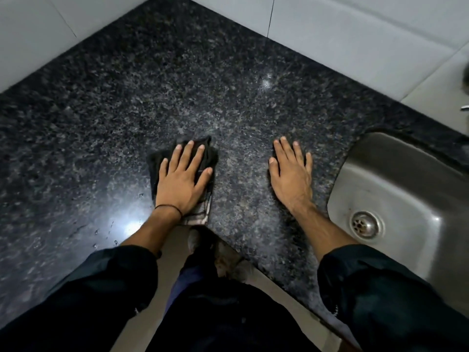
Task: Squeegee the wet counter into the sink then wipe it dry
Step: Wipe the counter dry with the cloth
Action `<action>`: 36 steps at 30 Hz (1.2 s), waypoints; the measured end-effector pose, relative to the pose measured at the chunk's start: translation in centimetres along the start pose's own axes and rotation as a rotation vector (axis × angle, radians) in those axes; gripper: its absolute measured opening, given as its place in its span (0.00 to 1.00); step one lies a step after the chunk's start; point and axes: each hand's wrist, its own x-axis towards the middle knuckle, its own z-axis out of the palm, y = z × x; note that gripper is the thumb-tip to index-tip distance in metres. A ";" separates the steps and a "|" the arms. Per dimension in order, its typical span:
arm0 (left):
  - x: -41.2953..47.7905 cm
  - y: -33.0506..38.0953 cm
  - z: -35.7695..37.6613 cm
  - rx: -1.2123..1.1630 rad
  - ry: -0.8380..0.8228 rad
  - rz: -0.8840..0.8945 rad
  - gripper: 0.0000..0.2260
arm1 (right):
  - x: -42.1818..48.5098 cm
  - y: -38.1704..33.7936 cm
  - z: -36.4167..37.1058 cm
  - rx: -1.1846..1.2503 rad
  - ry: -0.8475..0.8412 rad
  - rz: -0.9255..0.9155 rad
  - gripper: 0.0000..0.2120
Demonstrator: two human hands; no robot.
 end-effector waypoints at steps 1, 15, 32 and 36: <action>-0.9 -0.4 0.0 0.017 0.001 0.015 0.27 | -0.1 0.0 0.0 0.004 0.001 -0.002 0.24; -1.6 3.5 0.2 0.027 0.087 -0.029 0.28 | 0.9 -0.6 -1.1 0.015 0.057 -0.006 0.24; 3.5 15.5 -0.3 -0.907 -0.062 0.066 0.23 | -2.9 0.2 -3.4 0.309 0.237 0.108 0.25; 6.1 11.2 -2.1 -0.825 0.216 -0.069 0.20 | -3.6 -4.6 -2.0 0.255 0.122 0.036 0.30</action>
